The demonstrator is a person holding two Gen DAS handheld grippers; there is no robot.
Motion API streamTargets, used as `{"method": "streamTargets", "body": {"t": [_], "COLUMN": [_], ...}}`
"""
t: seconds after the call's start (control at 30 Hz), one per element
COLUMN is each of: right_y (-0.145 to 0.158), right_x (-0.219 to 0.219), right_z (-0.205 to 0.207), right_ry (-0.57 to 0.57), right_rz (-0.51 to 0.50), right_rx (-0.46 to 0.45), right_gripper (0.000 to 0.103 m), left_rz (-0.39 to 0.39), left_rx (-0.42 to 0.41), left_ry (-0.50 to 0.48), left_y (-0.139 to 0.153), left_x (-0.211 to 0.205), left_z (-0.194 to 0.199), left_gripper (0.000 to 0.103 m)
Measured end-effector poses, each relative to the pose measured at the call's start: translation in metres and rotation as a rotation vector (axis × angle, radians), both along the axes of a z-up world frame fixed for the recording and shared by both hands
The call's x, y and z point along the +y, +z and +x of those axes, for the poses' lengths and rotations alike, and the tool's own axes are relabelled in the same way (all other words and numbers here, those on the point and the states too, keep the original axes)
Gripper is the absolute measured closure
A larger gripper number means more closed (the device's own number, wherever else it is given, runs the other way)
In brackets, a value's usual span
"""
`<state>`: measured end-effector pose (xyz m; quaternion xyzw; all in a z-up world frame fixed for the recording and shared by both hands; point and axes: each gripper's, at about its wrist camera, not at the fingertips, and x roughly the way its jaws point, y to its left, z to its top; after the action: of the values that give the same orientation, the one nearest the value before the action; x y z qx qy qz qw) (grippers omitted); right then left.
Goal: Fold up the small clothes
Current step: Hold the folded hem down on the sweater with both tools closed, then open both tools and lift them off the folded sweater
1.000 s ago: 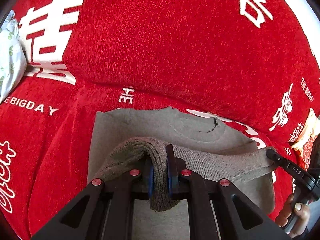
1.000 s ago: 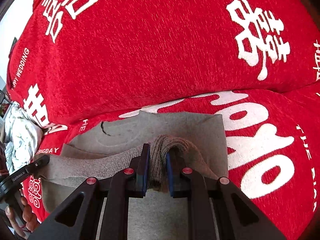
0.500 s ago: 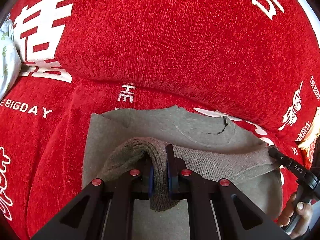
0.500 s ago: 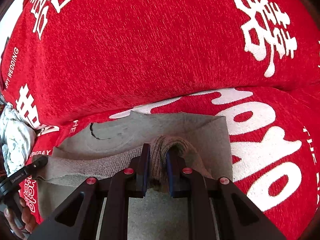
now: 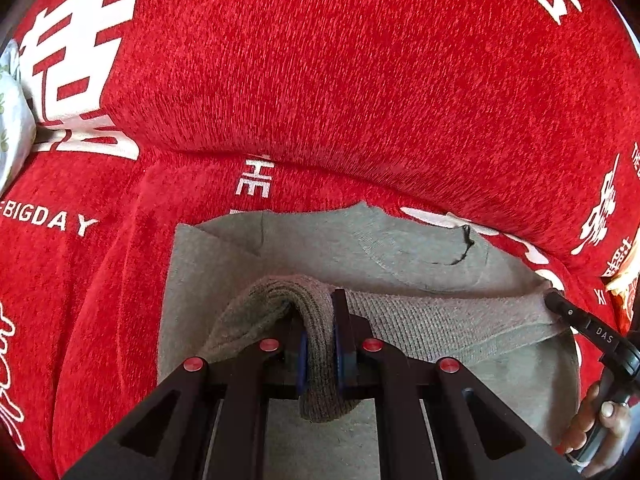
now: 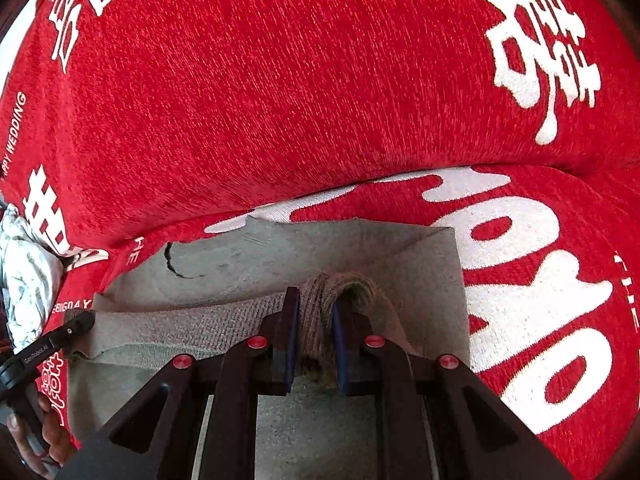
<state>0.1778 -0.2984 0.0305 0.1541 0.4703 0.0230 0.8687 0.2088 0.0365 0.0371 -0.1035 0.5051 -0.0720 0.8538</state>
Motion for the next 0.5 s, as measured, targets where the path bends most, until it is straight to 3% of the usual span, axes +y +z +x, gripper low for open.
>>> {"method": "streamTargets", "body": {"t": [0.33, 0.4, 0.5], "right_y": [-0.012, -0.014, -0.013], "right_x": [-0.001, -0.001, -0.001], "right_z": [0.008, 0.01, 0.011], "right_ry": [-0.011, -0.01, 0.001], "right_rz": [-0.005, -0.004, 0.014], "right_rx": [0.03, 0.042, 0.046], "right_gripper": [0.086, 0.085, 0.071], "left_rz": [0.01, -0.019, -0.076], "left_rx": [0.045, 0.103, 0.145], "left_ry": [-0.024, -0.023, -0.011], "left_y": [-0.014, -0.024, -0.029], "left_x": [-0.002, 0.002, 0.009], "left_z": [0.014, 0.02, 0.023], "left_gripper": [0.092, 0.091, 0.088]}}
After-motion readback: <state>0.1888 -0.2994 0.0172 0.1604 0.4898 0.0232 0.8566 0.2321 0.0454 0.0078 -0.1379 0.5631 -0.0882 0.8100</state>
